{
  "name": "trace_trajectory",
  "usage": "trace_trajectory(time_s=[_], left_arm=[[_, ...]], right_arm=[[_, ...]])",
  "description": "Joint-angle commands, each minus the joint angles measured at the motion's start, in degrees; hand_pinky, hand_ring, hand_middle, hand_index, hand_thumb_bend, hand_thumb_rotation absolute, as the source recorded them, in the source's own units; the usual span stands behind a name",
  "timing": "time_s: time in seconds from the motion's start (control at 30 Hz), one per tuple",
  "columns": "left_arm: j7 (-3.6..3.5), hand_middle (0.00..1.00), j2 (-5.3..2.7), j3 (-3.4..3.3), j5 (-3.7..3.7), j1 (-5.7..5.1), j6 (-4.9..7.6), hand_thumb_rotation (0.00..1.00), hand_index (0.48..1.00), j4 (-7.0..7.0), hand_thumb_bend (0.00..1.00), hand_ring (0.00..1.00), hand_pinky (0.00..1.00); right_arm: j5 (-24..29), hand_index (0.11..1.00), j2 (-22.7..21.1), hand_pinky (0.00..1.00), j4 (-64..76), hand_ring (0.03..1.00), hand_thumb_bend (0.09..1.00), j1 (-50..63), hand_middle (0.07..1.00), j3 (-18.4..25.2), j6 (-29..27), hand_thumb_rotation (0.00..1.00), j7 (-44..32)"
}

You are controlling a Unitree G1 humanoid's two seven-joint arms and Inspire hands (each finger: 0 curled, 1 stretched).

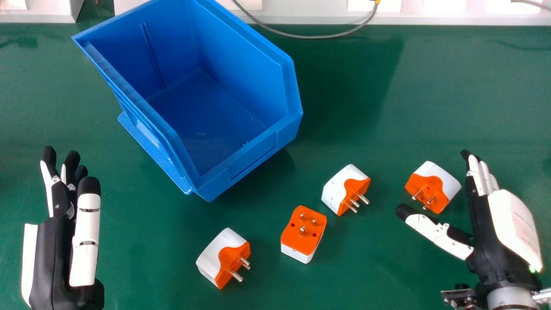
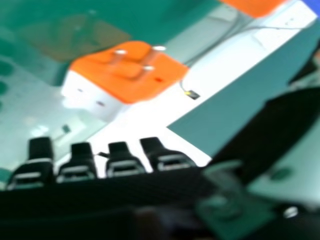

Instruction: Pick all objects and put in blue box

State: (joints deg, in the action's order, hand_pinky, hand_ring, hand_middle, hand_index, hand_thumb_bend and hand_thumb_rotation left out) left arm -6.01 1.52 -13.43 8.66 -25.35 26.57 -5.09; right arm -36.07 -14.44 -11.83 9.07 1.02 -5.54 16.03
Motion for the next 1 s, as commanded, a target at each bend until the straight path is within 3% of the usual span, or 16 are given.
trace_trajectory(time_s=[0.0,0.13,0.27,0.4,0.57,0.77,0.97], left_arm=[[0.20,1.00,0.68,-0.46,-0.05,-0.22,-0.29,0.86,1.000,-1.65,0.38,1.00,1.00],[0.36,1.00,0.53,-0.57,0.16,-0.32,-1.04,0.86,1.000,-2.35,0.37,1.00,1.00],[0.06,1.00,0.62,-0.74,0.39,-0.18,-0.46,0.87,1.000,-2.25,0.37,1.00,1.00],[-0.36,1.00,0.77,-0.77,0.92,-0.16,-0.79,0.87,1.000,-2.49,0.38,1.00,1.00],[0.04,1.00,0.91,-0.95,0.04,0.11,-0.55,0.87,1.000,-2.22,0.39,1.00,1.00],[0.22,1.00,0.86,-0.85,-0.07,0.00,-0.87,0.87,1.000,-2.93,0.39,1.00,1.00],[-0.09,1.00,0.80,-0.93,0.77,-0.29,-0.98,0.87,1.000,-3.40,0.39,1.00,1.00]], right_arm=[[0.63,0.941,-1.47,0.88,-1.01,0.948,0.609,-1.85,0.964,-0.12,-0.32,0.74,1.50],[0.95,0.926,-2.31,0.86,-3.24,0.938,0.592,-3.49,0.955,-0.36,-0.20,0.71,1.76],[0.89,0.913,-3.37,0.84,-5.39,0.925,0.594,-5.36,0.947,-0.69,0.32,0.72,1.93],[0.91,0.905,-4.33,0.83,-7.70,0.917,0.587,-6.92,0.938,-1.09,-0.09,0.71,2.52],[0.75,0.904,-5.26,0.84,-8.88,0.915,0.570,-8.24,0.935,-1.76,0.95,0.72,2.65],[-0.22,0.879,-6.54,0.80,-9.98,0.889,0.531,-9.40,0.909,-2.85,1.57,0.64,3.84],[-0.76,0.859,-7.61,0.76,-10.85,0.871,0.508,-10.01,0.890,-4.01,2.38,0.55,4.43]])
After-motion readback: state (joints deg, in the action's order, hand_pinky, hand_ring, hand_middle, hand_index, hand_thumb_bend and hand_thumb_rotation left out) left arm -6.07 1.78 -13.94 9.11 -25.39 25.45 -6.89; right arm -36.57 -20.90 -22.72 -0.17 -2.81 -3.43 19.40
